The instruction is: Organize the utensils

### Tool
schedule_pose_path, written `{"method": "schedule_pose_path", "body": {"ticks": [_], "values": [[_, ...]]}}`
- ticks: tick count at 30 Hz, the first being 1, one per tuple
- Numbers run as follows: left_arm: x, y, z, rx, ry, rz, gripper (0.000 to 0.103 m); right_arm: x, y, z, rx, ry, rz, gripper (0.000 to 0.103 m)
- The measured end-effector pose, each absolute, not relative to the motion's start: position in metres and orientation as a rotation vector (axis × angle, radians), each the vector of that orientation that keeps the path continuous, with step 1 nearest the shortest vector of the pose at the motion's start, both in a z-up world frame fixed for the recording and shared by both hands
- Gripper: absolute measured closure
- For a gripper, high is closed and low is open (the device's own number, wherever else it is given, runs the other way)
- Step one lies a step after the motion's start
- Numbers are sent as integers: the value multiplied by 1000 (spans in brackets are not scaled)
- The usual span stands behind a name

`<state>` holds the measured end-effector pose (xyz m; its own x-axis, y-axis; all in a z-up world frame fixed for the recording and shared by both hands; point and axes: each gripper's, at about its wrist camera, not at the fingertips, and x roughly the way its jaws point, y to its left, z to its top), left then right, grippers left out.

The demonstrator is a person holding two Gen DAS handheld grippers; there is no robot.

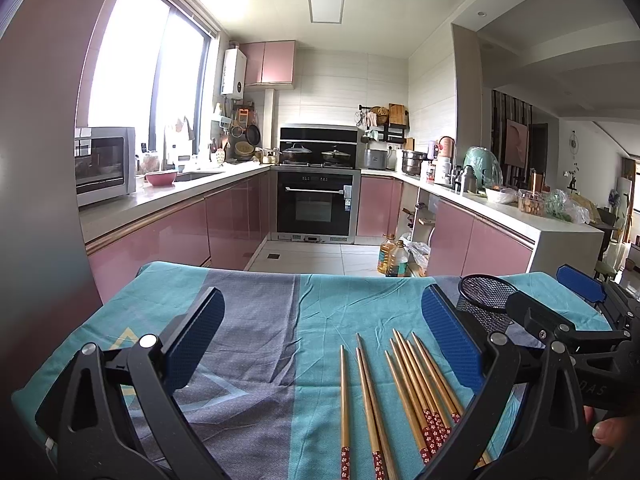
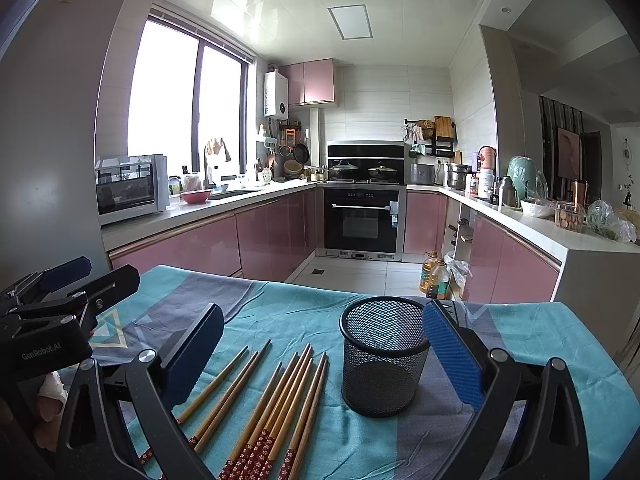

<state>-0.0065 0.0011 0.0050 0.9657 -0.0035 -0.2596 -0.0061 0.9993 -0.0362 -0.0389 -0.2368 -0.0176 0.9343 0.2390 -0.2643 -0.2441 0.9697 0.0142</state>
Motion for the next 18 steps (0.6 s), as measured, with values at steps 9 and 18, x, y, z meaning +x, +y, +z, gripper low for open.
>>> {"method": "schedule_pose_path", "body": {"ticks": [9, 18], "values": [[-6, 1, 7, -38, 267, 5, 6, -39, -237, -17, -17, 266, 250, 7], [-6, 1, 9, -39, 268, 5, 6, -40, -237, -17, -14, 266, 247, 7]]}}
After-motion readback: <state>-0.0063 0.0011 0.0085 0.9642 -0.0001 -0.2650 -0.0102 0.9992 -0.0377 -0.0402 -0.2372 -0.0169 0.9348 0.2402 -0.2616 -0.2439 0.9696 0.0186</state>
